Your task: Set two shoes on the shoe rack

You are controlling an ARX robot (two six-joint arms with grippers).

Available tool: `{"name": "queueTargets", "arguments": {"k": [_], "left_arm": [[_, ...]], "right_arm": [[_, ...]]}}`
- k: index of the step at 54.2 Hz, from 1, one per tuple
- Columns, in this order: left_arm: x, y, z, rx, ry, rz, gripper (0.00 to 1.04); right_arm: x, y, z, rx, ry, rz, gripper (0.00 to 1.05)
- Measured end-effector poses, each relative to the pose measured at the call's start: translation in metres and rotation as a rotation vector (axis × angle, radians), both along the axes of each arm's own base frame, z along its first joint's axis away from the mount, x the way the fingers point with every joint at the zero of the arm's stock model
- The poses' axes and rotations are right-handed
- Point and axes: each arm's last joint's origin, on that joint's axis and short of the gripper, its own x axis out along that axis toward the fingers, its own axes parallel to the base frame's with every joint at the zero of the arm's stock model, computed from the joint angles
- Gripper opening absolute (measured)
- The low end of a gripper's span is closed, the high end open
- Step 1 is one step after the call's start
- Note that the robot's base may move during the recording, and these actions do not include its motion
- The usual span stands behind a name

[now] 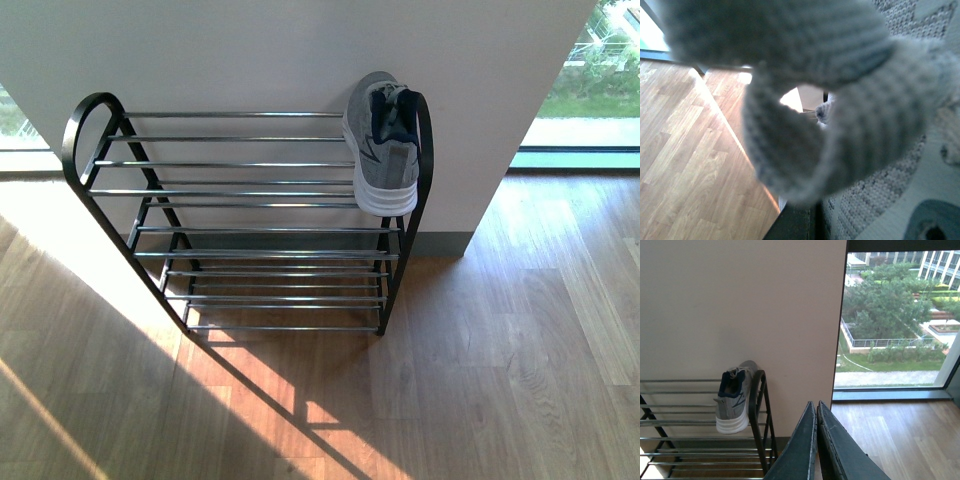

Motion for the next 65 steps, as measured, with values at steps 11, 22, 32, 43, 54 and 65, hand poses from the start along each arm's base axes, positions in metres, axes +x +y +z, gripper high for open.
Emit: {"name": "queueTargets", "arguments": {"k": [11,22,32,43,54,65], "left_arm": [[0.000,0.000,0.000,0.000,0.000,0.000,0.03],[0.000,0.000,0.000,0.000,0.000,0.000,0.03],[0.003,-0.002,-0.002,-0.064,0.054,-0.017,0.03],[0.041,-0.010,-0.003,-0.163,0.121,-0.086,0.03],[0.127,-0.034,-0.025,-0.321,0.253,-0.176,0.03],[0.207,-0.057,-0.079,-0.385,0.462,-0.173,0.03]], "right_arm": [[0.000,0.000,0.000,0.000,0.000,0.000,0.01],[0.000,0.000,0.000,-0.002,0.000,0.000,0.30],[0.000,0.000,0.000,-0.002,0.000,0.000,0.56],[0.000,0.000,0.000,-0.002,-0.001,0.000,0.82],[0.000,0.000,0.000,-0.002,-0.001,0.000,0.96],[0.000,0.000,0.000,-0.002,-0.001,0.000,0.96]]}}
